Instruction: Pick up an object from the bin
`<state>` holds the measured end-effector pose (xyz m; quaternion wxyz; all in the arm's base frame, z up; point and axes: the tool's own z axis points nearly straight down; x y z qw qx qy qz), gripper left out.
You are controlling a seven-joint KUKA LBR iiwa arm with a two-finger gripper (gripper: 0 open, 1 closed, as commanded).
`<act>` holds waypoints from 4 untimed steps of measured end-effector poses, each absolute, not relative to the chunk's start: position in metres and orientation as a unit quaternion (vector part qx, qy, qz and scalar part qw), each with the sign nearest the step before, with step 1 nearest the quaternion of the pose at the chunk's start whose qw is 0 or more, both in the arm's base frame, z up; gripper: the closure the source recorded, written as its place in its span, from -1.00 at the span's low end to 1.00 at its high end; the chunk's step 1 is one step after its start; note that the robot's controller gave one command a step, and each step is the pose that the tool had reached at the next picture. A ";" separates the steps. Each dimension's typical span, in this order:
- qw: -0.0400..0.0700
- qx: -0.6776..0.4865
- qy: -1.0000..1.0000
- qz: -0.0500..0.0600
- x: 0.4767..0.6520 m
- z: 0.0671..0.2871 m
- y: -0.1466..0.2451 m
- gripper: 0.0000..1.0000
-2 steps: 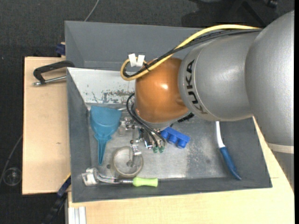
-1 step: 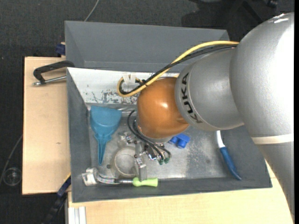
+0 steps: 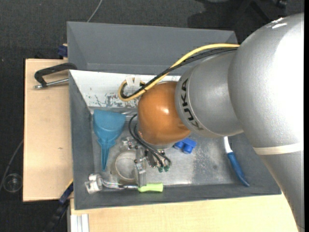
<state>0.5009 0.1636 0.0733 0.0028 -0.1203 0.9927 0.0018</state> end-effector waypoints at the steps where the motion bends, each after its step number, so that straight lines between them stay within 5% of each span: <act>1: 0.003 -0.120 0.993 0.002 0.501 0.073 0.164 1.00; 4: 0.009 -0.119 0.993 0.004 0.502 0.092 0.164 1.00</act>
Offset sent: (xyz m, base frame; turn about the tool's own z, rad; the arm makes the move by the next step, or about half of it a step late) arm 0.0001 0.0001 0.0005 0.0000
